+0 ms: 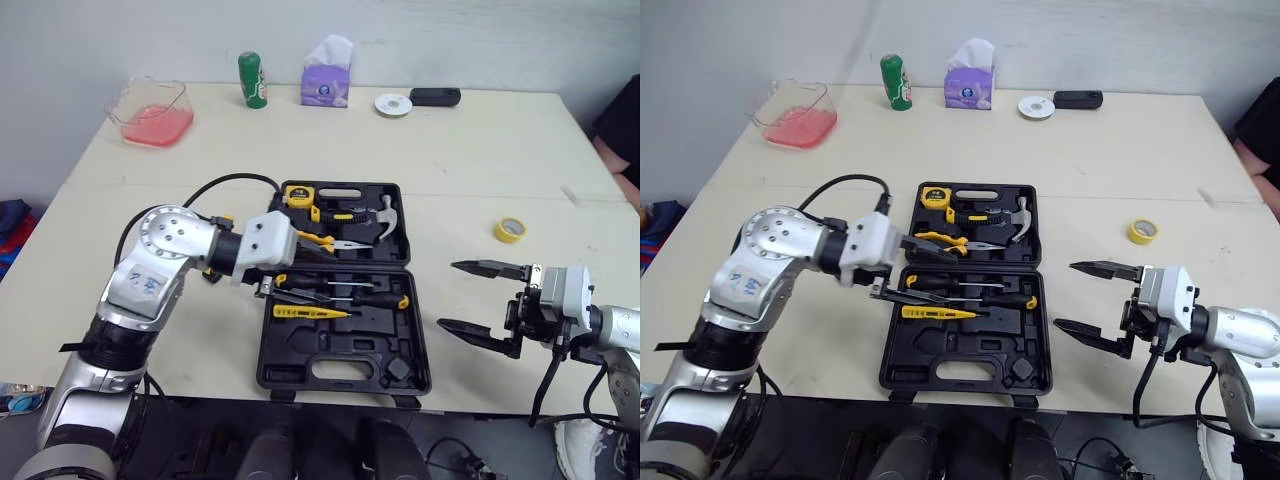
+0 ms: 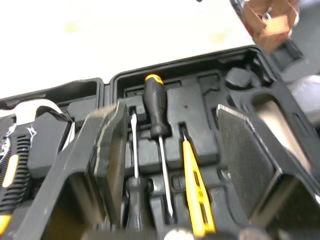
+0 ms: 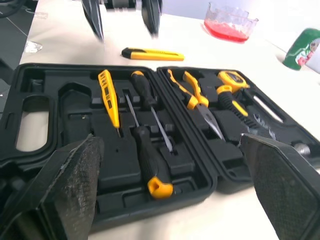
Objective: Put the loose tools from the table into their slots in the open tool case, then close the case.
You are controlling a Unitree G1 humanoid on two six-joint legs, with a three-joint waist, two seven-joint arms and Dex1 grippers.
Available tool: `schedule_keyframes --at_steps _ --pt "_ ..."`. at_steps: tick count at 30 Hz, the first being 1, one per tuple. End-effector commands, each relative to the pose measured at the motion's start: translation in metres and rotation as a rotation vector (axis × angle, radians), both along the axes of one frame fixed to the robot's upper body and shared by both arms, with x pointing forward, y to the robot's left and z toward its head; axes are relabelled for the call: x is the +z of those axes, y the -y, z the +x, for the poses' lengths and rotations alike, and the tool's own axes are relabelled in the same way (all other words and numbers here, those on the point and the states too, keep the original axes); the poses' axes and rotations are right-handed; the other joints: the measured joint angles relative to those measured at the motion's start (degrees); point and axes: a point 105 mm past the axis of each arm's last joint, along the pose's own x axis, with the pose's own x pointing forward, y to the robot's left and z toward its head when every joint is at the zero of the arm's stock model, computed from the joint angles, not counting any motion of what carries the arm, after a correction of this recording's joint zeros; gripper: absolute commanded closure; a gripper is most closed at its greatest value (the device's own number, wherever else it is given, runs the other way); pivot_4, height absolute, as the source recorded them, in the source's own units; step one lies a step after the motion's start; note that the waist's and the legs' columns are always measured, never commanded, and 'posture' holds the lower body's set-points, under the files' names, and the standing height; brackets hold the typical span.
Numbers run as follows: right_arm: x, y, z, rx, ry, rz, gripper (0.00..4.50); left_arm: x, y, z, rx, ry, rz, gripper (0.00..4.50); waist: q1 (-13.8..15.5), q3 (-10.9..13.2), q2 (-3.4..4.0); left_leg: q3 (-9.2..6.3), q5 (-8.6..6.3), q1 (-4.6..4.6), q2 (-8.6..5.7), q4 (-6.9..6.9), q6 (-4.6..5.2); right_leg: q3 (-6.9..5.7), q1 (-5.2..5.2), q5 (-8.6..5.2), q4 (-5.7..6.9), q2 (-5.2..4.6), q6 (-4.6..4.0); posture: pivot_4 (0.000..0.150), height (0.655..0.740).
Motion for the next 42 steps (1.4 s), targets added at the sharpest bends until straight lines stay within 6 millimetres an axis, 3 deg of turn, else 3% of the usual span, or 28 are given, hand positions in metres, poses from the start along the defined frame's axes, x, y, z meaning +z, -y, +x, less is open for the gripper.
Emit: schedule_keyframes --at_steps 1,4,15,35,42 --pt "0.008 0.005 -0.005 0.001 0.044 0.028 0.0 -0.003 -0.004 -0.006 -0.033 -0.001 -0.055 3.08 0.01 0.0 0.0 0.0 0.0 0.0 0.0 0.01 0.0 0.0 0.01 0.0 0.0 0.01 0.0 0.15 0.74" --pt "0.006 0.005 -0.008 0.016 0.045 0.035 0.0 -0.018 -0.008 -0.002 -0.013 -0.012 -0.032 4.46 0.02 0.0 0.0 0.0 0.0 0.0 0.0 0.04 0.0 0.0 0.01 0.0 0.03 0.01 0.0 0.15 0.74" --pt "0.003 -0.001 -0.013 0.052 0.021 0.035 0.0 -0.061 -0.017 0.012 0.114 -0.099 0.062 4.46 0.04 0.0 0.0 0.0 -0.02 0.0 -0.01 0.07 0.02 0.0 0.02 0.0 0.06 0.0 0.0 0.15 0.74" --pt "0.002 -0.003 -0.009 0.045 0.011 0.023 0.0 -0.086 -0.021 0.018 0.192 -0.203 0.082 4.46 0.03 0.0 -0.01 0.0 -0.02 0.01 0.0 0.1 0.01 0.01 0.02 0.0 0.11 -0.02 0.0 0.15 0.74" --pt "-0.001 -0.002 -0.011 0.042 0.006 0.023 0.0 -0.108 -0.026 0.027 0.285 -0.277 0.142 4.46 0.08 -0.04 -0.02 0.0 -0.02 0.04 0.0 0.12 0.01 0.01 0.04 0.0 0.15 -0.02 0.0 0.15 0.74"
